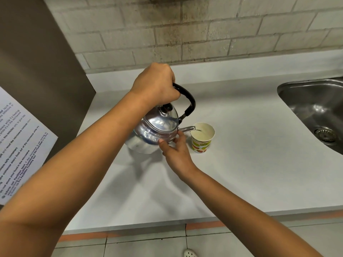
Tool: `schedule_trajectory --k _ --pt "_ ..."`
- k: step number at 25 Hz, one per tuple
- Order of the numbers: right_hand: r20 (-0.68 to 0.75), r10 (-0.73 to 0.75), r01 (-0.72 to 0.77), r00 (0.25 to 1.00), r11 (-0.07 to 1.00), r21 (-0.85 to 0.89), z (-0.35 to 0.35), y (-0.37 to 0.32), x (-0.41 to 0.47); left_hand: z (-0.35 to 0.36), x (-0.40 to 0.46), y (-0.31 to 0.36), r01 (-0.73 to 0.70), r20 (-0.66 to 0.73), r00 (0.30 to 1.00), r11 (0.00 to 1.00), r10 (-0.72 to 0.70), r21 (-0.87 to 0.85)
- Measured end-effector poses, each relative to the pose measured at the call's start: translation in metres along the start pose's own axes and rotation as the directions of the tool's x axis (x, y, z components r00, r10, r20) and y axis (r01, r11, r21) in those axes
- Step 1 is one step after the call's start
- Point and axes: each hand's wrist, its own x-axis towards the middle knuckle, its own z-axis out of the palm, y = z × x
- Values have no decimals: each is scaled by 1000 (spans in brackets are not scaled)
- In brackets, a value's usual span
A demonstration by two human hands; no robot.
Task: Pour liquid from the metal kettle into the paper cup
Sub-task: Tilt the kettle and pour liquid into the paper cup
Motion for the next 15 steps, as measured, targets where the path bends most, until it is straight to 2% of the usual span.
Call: schedule_trajectory --k 15 --pt "10 18 -18 1000 1000 16 -1 1 2 0 4 11 -23 29 999 997 21 70"
